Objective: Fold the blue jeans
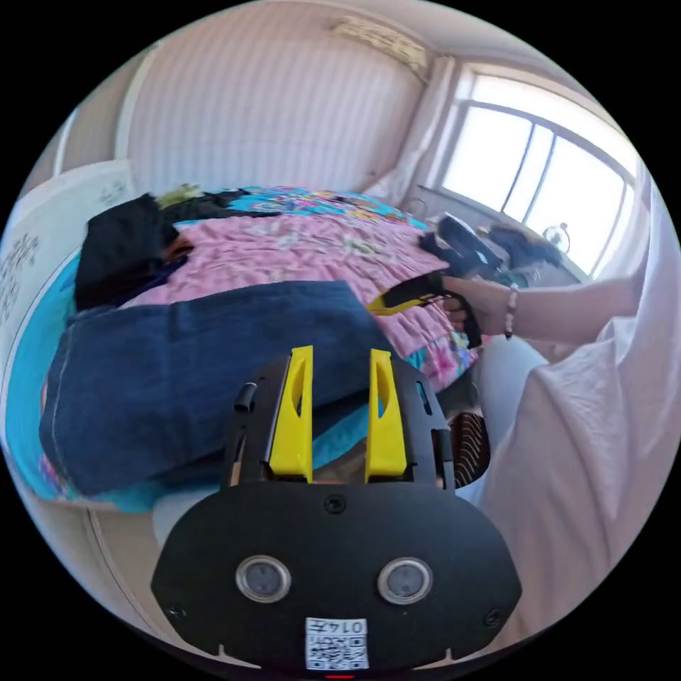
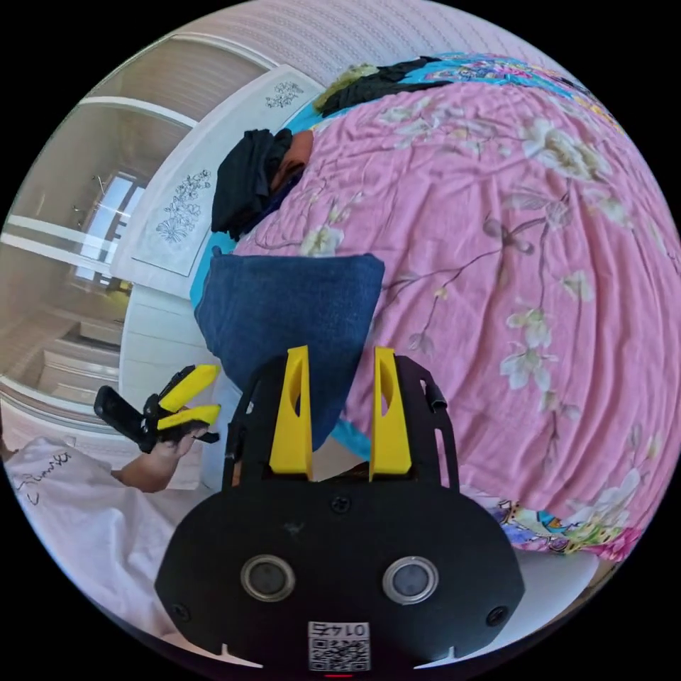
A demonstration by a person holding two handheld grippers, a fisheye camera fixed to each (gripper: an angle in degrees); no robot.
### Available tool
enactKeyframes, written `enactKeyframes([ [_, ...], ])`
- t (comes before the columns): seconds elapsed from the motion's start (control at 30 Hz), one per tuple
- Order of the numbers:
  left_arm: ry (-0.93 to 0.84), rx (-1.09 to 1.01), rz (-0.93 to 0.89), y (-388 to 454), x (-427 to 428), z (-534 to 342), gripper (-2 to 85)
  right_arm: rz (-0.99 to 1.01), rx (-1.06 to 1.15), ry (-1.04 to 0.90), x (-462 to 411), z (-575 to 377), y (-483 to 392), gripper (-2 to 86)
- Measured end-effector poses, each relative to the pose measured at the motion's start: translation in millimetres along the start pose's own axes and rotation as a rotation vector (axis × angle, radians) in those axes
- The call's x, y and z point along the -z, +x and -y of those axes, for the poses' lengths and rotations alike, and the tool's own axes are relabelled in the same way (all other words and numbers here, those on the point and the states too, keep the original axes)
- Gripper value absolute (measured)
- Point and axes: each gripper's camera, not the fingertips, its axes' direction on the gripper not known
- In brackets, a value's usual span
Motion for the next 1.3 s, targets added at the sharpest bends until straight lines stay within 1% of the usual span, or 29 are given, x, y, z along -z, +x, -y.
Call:
enactKeyframes([
  [0.07,-0.103,-0.105,0.044,29.7,-35.6,15.9,13.0,-0.021,-0.015,-0.025,-8.5,-0.2,6.8,12.8],
  [0.13,-0.161,-0.094,0.059,37.6,-50.7,26.3,13.1,-0.04,-0.013,-0.042,-4.4,1.8,10.7,11.7],
  [0.2,-0.138,-0.027,0.061,37.5,-46.3,37.7,12.4,-0.008,0.019,-0.067,3.4,4.3,13.7,9.5],
  [0.27,-0.102,0.056,0.124,32.3,-34.0,47.1,11.6,0.008,0.074,-0.097,15.5,6.3,15.9,5.3],
  [0.3,-0.108,0.073,0.154,30.0,-32.0,48.5,11.5,0.017,0.089,-0.096,19.4,6.3,16.2,4.8],
  [0.43,-0.146,0.228,0.411,-3.6,-18.6,51.7,11.5,0.05,0.173,-0.095,43.8,3.9,17.1,2.6],
  [0.47,-0.147,0.279,0.493,-18.8,-12.5,53.1,11.6,0.076,0.175,-0.091,50.2,3.5,20.1,2.3],
  [0.5,-0.147,0.304,0.537,-27.1,-9.4,54.0,11.9,0.093,0.172,-0.087,53.4,3.4,22.0,2.1],
  [0.57,-0.173,0.428,0.685,-64.1,0.7,56.8,13.5,0.173,0.148,-0.067,66.4,4.5,30.9,1.6],
  [0.63,-0.223,0.552,0.711,-91.2,2.6,57.2,14.4,0.223,0.142,-0.05,77.3,6.8,34.9,1.4],
  [0.67,-0.279,0.595,0.694,-102.3,-2.8,57.7,14.5,0.235,0.165,-0.042,85.0,8.9,34.0,1.2],
  [0.73,-0.303,0.603,0.647,-103.0,-14.1,61.6,13.9,0.219,0.215,-0.037,96.8,12.6,29.2,1.1],
  [0.83,-0.329,0.524,0.69,-78.2,-33.2,82.5,11.4,0.213,0.274,-0.056,115.8,20.1,25.1,0.9],
  [0.87,-0.342,0.475,0.653,-64.1,-42.0,94.3,6.1,0.189,0.291,-0.051,126.1,21.9,25.4,0.9],
  [0.9,-0.347,0.442,0.613,-56.0,-47.2,100.3,3.5,0.172,0.296,-0.048,132.3,22.5,26.4,0.8],
  [0.93,-0.367,0.382,0.566,-39.0,-58.9,112.4,2.7,0.14,0.296,-0.037,147.2,23.0,30.6,0.8],
  [1.0,-0.374,0.308,0.539,-12.0,-75.1,128.5,2.4,0.111,0.28,-0.018,174.2,20.0,41.0,0.8],
  [1.07,-0.324,0.266,0.401,25.4,-94.0,148.5,3.0,0.021,0.243,0.0,213.2,8.7,57.4,0.7],
  [1.1,-0.317,0.252,0.362,35.4,-99.4,153.9,3.6,-0.005,0.231,0.001,222.6,5.1,62.1,0.7],
  [1.13,-0.312,0.22,0.288,56.6,-111.9,164.5,4.8,-0.073,0.192,-0.006,239.4,-2.5,71.8,0.7],
  [1.17,-0.321,0.178,0.217,78.6,-127.3,174.0,5.2,-0.184,0.164,-0.004,251.1,-11.4,79.2,0.6],
  [1.2,-0.326,0.146,0.191,90.0,-135.7,178.3,5.4,-0.24,0.153,-0.012,253.8,-15.3,83.1,0.6],
  [1.23,-0.338,0.066,0.172,112.6,-152.6,185.3,5.5,-0.324,0.099,-0.046,253.2,-21.1,95.3,0.5],
  [1.27,-0.348,0.011,0.218,130.9,-167.3,190.2,5.4,-0.374,-0.013,-0.069,249.7,-26.4,110.5,0.2],
  [1.3,-0.352,-0.016,0.266,138.7,-173.5,192.4,5.3,-0.389,-0.053,-0.067,247.7,-29.6,115.2,0.1],
])
